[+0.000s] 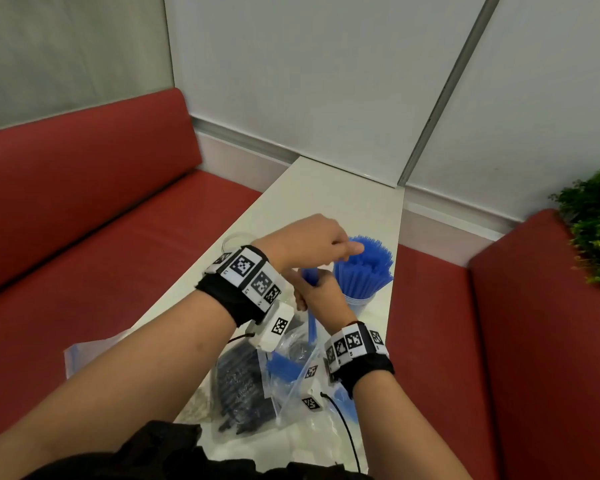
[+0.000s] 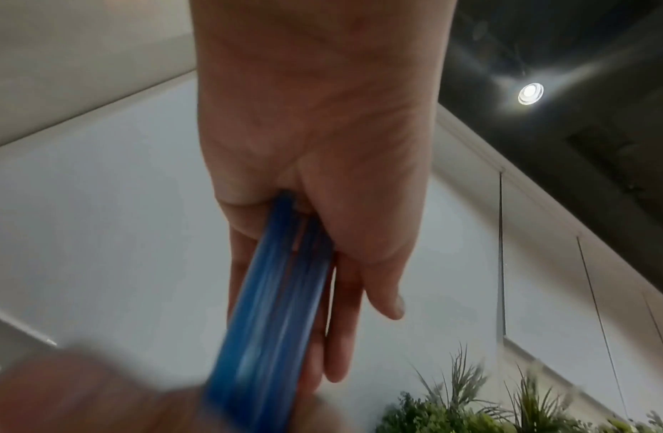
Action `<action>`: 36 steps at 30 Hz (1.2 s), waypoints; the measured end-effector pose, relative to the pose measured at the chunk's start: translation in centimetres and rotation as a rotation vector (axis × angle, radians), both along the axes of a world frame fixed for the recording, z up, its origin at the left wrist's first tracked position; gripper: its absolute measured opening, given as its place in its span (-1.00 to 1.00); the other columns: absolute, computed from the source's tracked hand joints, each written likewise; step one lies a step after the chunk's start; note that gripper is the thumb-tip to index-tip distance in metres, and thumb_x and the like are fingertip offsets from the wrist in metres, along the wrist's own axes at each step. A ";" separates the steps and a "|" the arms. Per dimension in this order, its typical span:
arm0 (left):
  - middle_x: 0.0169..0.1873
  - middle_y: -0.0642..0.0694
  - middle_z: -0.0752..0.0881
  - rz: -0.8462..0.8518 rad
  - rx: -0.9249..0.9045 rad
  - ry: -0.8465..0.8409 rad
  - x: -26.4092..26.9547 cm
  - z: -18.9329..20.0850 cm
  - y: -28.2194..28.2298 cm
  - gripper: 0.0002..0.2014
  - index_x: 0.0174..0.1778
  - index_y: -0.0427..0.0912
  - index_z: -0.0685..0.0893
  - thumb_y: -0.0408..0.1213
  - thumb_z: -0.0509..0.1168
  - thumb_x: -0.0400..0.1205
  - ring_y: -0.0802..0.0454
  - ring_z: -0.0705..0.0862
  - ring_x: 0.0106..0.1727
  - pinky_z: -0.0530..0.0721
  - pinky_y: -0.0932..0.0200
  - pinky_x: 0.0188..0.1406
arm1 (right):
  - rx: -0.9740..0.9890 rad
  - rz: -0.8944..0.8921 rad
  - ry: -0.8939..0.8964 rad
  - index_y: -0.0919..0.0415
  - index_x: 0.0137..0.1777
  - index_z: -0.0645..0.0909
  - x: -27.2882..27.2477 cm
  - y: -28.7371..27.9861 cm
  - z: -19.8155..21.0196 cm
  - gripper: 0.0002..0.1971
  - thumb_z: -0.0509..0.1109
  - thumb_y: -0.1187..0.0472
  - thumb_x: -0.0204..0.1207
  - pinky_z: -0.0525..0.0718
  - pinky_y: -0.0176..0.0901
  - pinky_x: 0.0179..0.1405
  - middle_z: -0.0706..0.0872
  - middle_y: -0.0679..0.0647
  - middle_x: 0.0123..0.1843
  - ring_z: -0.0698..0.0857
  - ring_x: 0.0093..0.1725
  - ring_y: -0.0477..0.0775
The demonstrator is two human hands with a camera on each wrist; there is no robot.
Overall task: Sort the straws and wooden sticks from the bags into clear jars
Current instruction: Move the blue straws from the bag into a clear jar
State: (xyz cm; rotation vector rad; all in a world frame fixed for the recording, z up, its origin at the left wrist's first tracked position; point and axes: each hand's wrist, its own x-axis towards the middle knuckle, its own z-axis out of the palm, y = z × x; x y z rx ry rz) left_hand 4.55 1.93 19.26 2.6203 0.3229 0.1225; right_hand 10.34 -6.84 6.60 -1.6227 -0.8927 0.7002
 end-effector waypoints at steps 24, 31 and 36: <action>-0.56 0.01 0.45 0.323 -1.755 -0.010 -1.0 -9.6 -0.5 -0.61 -0.41 -0.14 0.54 0.07 0.35 0.57 0.23 0.24 -0.73 0.14 0.41 -0.84 | 0.358 -0.002 0.142 0.12 -0.51 0.45 2.1 -1.8 11.8 -0.46 0.49 -0.14 0.58 0.62 -0.04 -0.24 0.48 0.11 -0.51 0.55 -0.42 0.13; -0.55 -0.03 0.47 0.476 -1.493 -0.073 -1.7 -12.4 0.7 -0.70 -0.20 -0.18 0.54 -0.02 0.28 0.70 0.17 0.20 -0.64 0.13 0.36 -0.74 | -0.219 0.221 -0.105 0.15 -0.06 0.83 7.4 -5.3 12.3 -0.75 0.56 -0.05 0.54 0.76 -0.20 -0.12 0.83 0.28 -0.04 0.76 -0.15 0.07; -0.36 -0.15 0.66 0.463 -1.262 -0.158 -1.0 -14.9 0.2 -0.63 0.00 -0.40 0.69 -0.09 0.26 0.73 0.06 0.55 -0.47 0.50 0.25 -0.54 | -0.226 0.205 -0.030 0.22 -0.05 0.86 9.4 -6.0 11.8 -0.87 0.62 0.16 0.50 0.79 -0.24 -0.15 0.85 0.26 -0.16 0.81 -0.24 0.09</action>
